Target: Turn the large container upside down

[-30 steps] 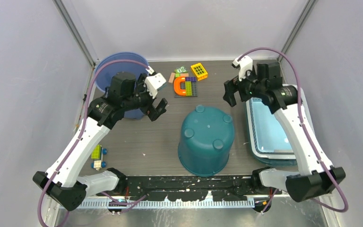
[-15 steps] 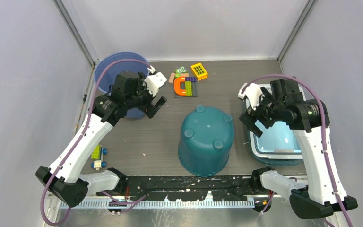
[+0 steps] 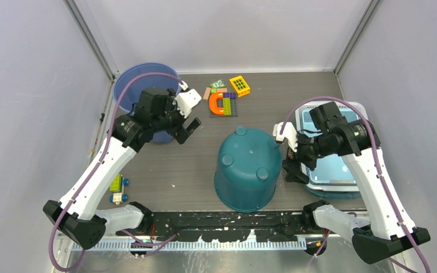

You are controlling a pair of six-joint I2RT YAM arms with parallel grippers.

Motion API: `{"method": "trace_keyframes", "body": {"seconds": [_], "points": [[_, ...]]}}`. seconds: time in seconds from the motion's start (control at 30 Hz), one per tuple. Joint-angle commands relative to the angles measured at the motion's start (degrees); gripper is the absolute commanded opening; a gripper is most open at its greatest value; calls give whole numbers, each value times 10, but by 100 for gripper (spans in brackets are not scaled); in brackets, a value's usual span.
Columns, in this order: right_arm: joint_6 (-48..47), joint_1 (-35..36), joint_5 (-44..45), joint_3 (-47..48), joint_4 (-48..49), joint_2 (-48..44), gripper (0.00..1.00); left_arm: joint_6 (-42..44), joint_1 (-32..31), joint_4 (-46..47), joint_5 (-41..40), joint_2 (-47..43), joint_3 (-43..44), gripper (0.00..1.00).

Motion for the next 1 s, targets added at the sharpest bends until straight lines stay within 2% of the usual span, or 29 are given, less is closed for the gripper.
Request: {"method": "trace_keyframes", "body": {"seconds": [0.0, 0.17, 0.27, 0.4, 0.63, 0.97], "points": [[75, 32, -61, -34, 31, -1, 100, 13, -2, 3, 13, -18, -10, 100], [238, 56, -9, -86, 241, -7, 100, 7, -2, 17, -37, -21, -9, 100], [289, 60, 7, -96, 318, 7, 100, 4, -2, 29, -102, -17, -5, 100], [318, 63, 16, -96, 353, 37, 100, 4, -2, 40, -157, -14, 7, 100], [328, 71, 35, -105, 387, 78, 100, 39, -2, 55, -205, -5, 19, 100], [314, 81, 41, -124, 394, 87, 100, 69, 1, 72, -287, 51, 38, 100]]}}
